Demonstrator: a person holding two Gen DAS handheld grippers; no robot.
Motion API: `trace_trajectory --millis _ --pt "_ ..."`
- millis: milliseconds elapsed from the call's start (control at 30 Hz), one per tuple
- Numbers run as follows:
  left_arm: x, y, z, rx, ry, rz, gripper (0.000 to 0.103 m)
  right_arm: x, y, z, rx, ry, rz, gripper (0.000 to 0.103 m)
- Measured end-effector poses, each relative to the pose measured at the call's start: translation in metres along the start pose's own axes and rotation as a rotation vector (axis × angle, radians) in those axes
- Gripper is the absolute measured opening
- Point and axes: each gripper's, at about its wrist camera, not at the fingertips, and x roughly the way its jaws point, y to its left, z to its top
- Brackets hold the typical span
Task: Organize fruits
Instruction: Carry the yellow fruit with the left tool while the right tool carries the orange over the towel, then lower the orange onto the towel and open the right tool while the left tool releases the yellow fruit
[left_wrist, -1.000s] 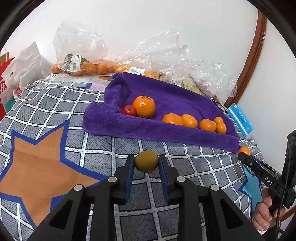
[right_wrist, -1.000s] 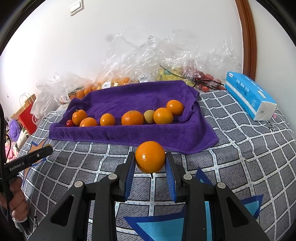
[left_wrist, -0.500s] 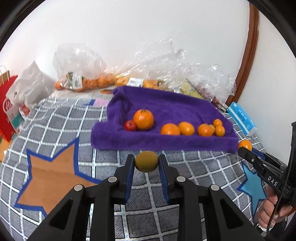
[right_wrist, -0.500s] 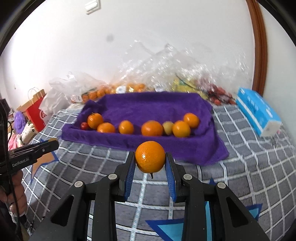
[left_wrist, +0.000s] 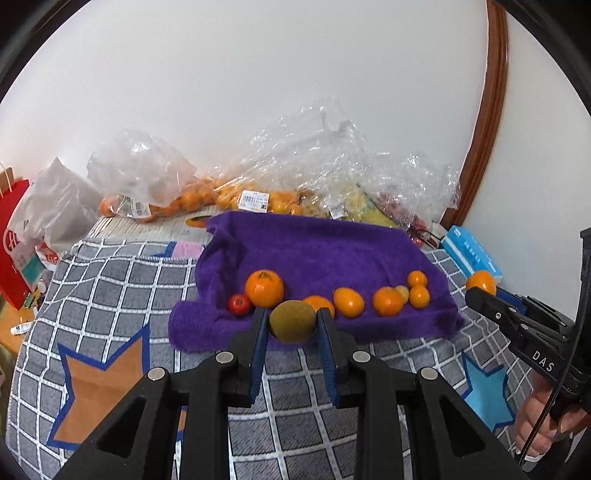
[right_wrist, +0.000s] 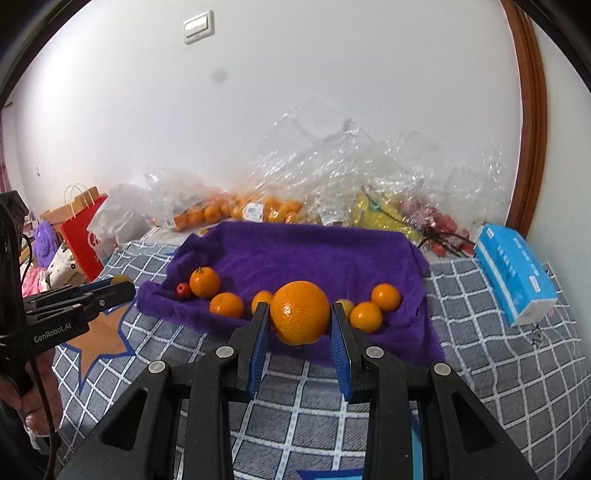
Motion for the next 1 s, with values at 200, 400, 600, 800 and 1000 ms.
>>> trace_trajectory --millis 200,400,600,800,1000 --pt "0.004 0.001 0.018 -0.007 -0.010 0.014 0.025 0.001 -0.005 0.013 0.001 -0.027 0.000 0.032" --pt "0.012 0.000 0.037 -0.002 -0.030 0.023 0.025 0.010 -0.008 0.029 0.009 -0.040 -0.002 0.032" --pt "0.029 -0.003 0.053 -0.028 -0.023 0.000 0.025 0.026 -0.009 0.043 0.008 -0.039 -0.002 0.032" --pt "0.049 -0.007 0.062 -0.040 -0.006 -0.013 0.025 0.043 -0.019 0.058 0.026 -0.037 -0.006 0.032" --pt "0.074 -0.009 0.068 -0.041 0.026 -0.015 0.025 0.062 -0.031 0.064 0.048 -0.017 -0.013 0.032"
